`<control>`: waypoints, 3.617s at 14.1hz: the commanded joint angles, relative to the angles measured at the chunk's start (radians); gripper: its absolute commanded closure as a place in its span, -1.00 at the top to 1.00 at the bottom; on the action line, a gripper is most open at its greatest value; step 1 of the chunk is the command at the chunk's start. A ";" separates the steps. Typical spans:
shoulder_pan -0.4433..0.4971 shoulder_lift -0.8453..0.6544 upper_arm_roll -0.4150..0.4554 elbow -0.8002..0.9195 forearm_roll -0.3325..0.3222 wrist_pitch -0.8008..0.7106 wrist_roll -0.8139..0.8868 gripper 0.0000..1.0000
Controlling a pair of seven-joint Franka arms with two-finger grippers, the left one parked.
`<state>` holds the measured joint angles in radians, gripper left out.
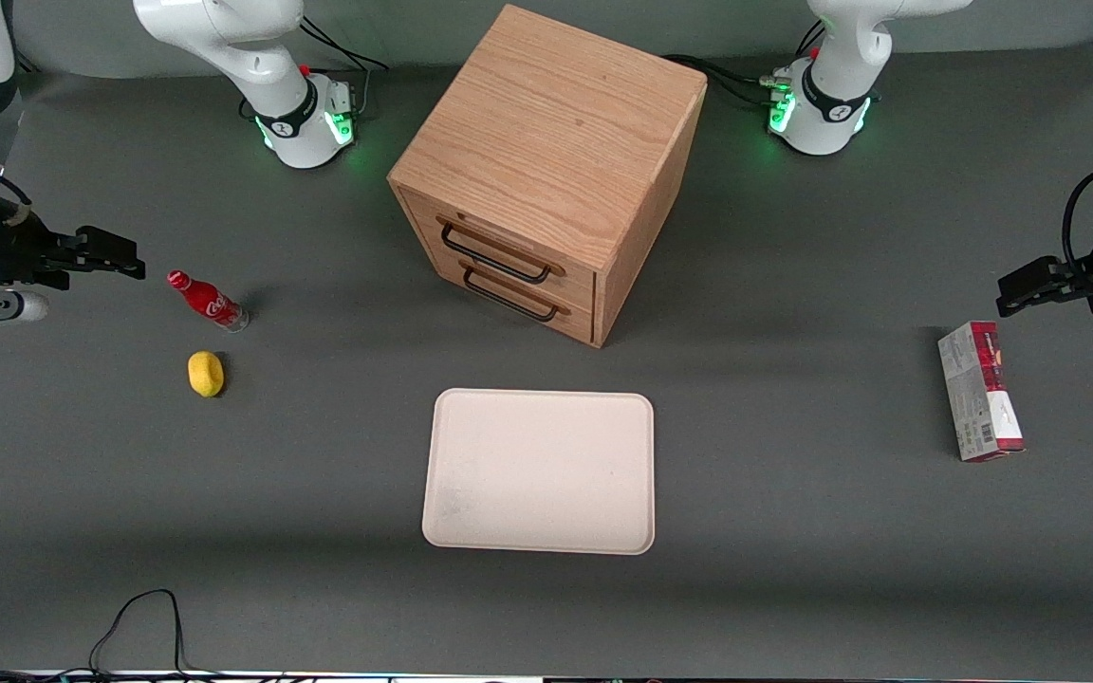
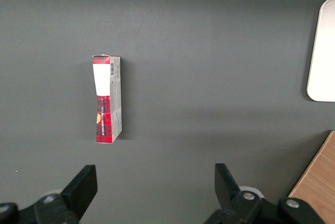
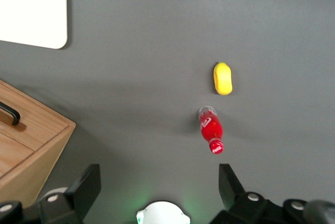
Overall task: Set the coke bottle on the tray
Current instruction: 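Move the right gripper toward the red Coca-Cola bottle lying on the table, then lower the open right gripper over the bottle cap and close on it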
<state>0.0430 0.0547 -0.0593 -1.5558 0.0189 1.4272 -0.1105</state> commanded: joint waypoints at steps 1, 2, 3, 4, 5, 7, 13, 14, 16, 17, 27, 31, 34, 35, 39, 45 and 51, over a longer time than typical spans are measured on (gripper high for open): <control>-0.011 -0.091 -0.034 -0.078 -0.007 -0.019 -0.067 1.00; -0.009 -0.140 -0.042 -0.120 -0.016 -0.019 -0.074 1.00; -0.011 -0.200 -0.043 -0.177 -0.027 -0.020 -0.075 1.00; -0.011 -0.272 -0.060 -0.252 -0.062 -0.008 -0.080 1.00; -0.009 -0.330 -0.077 -0.317 -0.088 0.008 -0.100 1.00; -0.009 -0.368 -0.085 -0.349 -0.097 0.010 -0.120 1.00; -0.011 -0.368 -0.112 -0.403 -0.119 0.038 -0.120 1.00; -0.009 -0.369 -0.126 -0.434 -0.119 0.068 -0.120 1.00; -0.008 -0.371 -0.154 -0.535 -0.119 0.172 -0.120 1.00; -0.008 -0.372 -0.165 -0.594 -0.119 0.240 -0.120 1.00; -0.006 -0.276 -0.208 -0.957 -0.120 0.805 -0.123 1.00; -0.008 -0.256 -0.221 -0.977 -0.120 0.848 -0.153 1.00; -0.008 -0.250 -0.223 -0.977 -0.120 0.848 -0.153 1.00; -0.008 -0.253 -0.223 -0.977 -0.120 0.848 -0.153 1.00; -0.005 -0.248 -0.221 -0.977 -0.120 0.848 -0.153 0.63; 0.000 -0.254 -0.221 -0.978 -0.120 0.846 -0.153 -1.00; 0.000 -0.263 -0.214 -0.972 -0.120 0.834 -0.141 -1.00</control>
<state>0.0358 -0.1932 -0.2708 -2.5258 -0.0847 2.2583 -0.2460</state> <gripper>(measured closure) 0.692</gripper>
